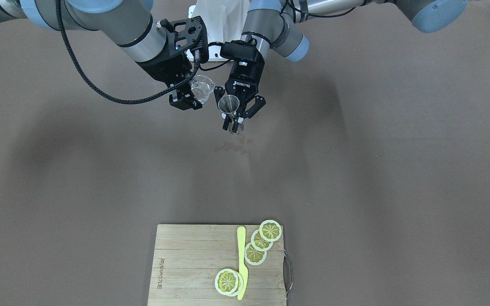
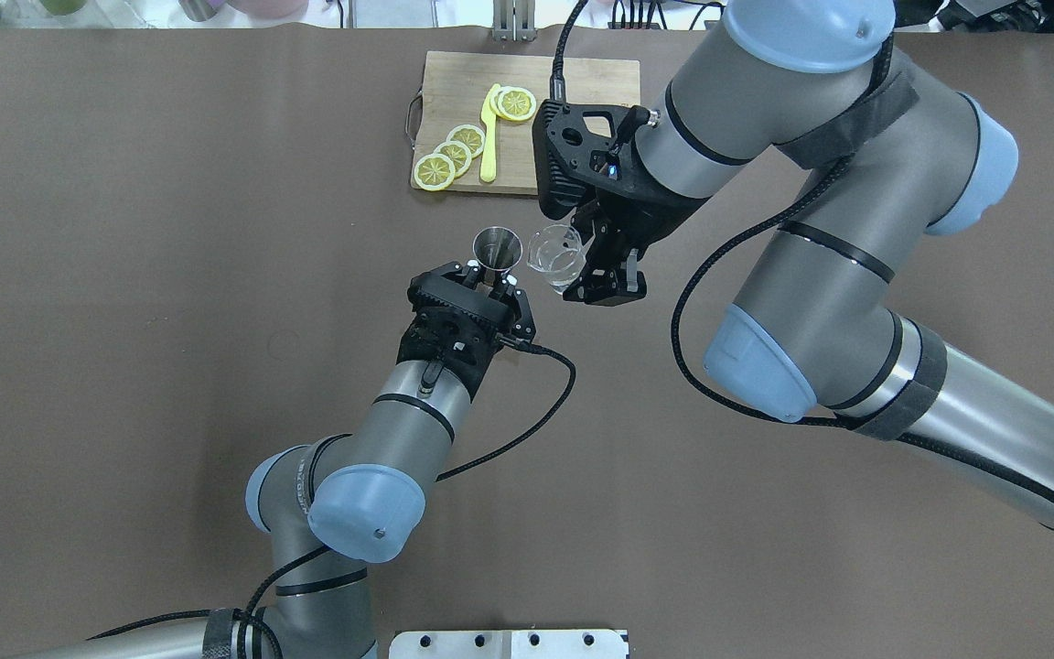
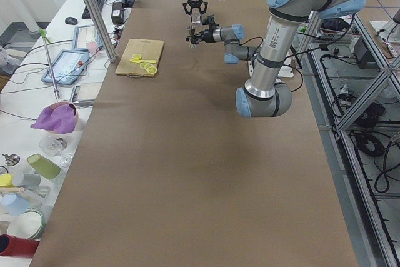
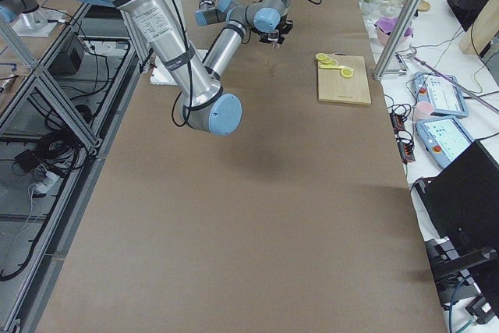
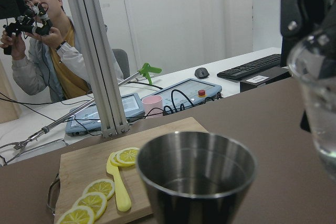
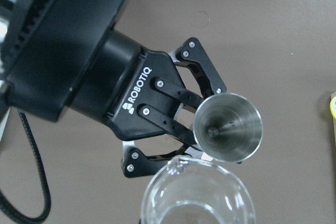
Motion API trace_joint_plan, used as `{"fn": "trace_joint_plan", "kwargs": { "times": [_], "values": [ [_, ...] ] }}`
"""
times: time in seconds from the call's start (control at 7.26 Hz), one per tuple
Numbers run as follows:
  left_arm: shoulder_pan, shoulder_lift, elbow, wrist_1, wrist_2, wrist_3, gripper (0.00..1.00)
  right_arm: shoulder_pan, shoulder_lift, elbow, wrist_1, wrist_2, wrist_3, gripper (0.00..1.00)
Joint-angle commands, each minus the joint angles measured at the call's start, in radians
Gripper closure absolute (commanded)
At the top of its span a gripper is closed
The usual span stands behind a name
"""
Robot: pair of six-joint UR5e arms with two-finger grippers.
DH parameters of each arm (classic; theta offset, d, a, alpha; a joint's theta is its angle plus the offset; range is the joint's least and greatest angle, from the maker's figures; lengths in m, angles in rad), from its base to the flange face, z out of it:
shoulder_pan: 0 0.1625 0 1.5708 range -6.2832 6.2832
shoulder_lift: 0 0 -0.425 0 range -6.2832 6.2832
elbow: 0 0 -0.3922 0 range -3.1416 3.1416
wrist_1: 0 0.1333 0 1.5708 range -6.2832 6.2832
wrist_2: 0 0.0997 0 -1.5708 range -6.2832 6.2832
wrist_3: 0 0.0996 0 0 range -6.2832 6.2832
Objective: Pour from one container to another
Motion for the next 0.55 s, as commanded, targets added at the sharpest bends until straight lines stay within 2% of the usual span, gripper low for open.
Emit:
{"fn": "trace_joint_plan", "kwargs": {
  "times": [0.0,0.41],
  "values": [
    [0.002,0.002,0.015,0.002,-0.002,-0.001,1.0,0.006,0.033,0.0,-0.037,0.002,0.0,1.0],
    [0.002,0.002,0.023,0.002,-0.003,0.001,1.0,0.008,0.042,-0.02,-0.068,-0.006,-0.003,1.0]
  ]
}}
